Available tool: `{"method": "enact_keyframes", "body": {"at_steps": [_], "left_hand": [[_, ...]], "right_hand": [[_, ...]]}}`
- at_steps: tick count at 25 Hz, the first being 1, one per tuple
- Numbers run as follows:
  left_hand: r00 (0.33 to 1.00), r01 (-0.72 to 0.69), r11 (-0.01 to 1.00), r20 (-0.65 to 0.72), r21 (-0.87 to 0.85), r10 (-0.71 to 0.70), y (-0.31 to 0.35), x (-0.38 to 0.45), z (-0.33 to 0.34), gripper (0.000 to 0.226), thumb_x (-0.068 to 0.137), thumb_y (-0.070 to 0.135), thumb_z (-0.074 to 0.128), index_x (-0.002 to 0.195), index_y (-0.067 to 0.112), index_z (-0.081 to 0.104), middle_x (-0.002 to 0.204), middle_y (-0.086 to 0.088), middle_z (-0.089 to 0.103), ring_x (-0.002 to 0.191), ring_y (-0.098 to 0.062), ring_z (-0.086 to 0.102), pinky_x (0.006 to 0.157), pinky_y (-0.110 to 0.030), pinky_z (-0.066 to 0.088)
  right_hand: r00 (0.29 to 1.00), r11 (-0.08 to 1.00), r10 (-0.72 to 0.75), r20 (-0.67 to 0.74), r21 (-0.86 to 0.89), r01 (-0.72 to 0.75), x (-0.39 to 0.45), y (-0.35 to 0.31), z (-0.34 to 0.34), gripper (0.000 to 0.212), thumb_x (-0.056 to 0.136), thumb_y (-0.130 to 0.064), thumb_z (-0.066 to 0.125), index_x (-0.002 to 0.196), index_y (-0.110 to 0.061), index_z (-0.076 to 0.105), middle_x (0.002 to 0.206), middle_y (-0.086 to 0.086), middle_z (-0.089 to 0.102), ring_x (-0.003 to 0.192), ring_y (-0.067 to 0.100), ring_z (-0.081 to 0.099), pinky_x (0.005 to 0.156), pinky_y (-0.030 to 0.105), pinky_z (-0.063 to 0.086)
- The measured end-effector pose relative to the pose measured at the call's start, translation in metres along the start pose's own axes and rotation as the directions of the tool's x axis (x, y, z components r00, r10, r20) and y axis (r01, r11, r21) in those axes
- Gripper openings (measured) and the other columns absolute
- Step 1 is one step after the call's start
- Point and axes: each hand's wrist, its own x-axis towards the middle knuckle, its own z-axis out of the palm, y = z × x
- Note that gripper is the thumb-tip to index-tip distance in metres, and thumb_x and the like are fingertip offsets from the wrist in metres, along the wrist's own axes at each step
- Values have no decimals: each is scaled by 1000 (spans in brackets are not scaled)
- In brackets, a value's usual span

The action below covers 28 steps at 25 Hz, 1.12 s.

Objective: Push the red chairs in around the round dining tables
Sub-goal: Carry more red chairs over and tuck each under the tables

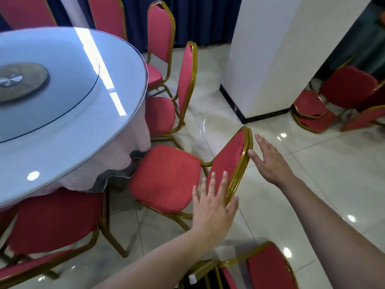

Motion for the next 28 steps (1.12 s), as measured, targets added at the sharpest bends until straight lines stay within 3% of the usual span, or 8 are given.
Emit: {"method": "enact_keyframes", "body": {"at_steps": [3, 6, 8, 11, 16, 24, 28], "left_hand": [[998, 14, 999, 62, 43, -17, 15, 24, 25, 76, 101, 65, 19, 150, 39, -33, 168, 5, -18, 153, -24, -20, 124, -53, -7], [995, 22, 999, 98, 38, -25, 22, 34, 46, 95, 106, 26, 44, 146, 35, -41, 167, 4, -22, 155, -28, -14, 126, -53, 4], [997, 25, 999, 72, -28, -23, 23, 34, 52, 104, 101, 1, 45, 145, 38, -42, 166, 6, -26, 155, -25, -13, 126, -50, 13], [998, -45, 995, 45, -84, 49, 16, 33, 53, 112, 92, -17, 41, 147, 39, -39, 161, 11, -35, 153, -16, -18, 126, -43, 18], [998, -51, 988, 21, -145, 54, -13, 33, 37, 115, 92, -19, 42, 146, 46, -36, 159, 20, -35, 155, -14, -5, 124, -39, 24], [999, 31, 985, -12, -168, -33, -94, 45, -24, 113, 92, -17, 40, 147, 51, -31, 162, 20, -29, 153, -22, 23, 111, -42, 45], [998, 45, 988, -42, -145, -52, -143, 53, -55, 111, 92, -17, 41, 151, 48, -27, 165, 17, -22, 151, -21, 28, 109, -40, 47]], "right_hand": [[997, 999, -29, 76, 40, 26, 17, 10, 17, 77, 99, -71, 26, 163, -38, 0, 172, -2, 7, 157, 22, 12, 127, 51, 14], [992, 988, -51, 115, 149, 34, 27, 20, 21, 76, 95, -79, 26, 159, -50, -3, 171, -10, 2, 157, 18, 12, 124, 53, 21], [989, 979, -75, 125, 197, 49, 30, 25, 21, 77, 91, -84, 28, 156, -56, -4, 171, -13, -1, 156, 15, 13, 122, 52, 23], [989, 971, -86, 121, 233, 56, 31, 21, 24, 74, 92, -82, 29, 154, -59, -4, 171, -14, -4, 156, 15, 13, 121, 52, 24], [987, 957, -98, 125, 284, 59, 41, -3, 39, 72, 93, -81, 31, 153, -61, -3, 171, -12, -5, 156, 17, 15, 120, 51, 24], [972, 964, -147, 182, 248, 99, 84, -91, 73, 79, 91, -82, 29, 157, -53, -3, 172, -4, -5, 158, 20, 8, 125, 53, 19], [968, 959, -159, 195, 262, 105, 105, -146, 96, 79, 93, -81, 28, 158, -50, -3, 171, -3, -8, 157, 26, 9, 124, 55, 20]]}}
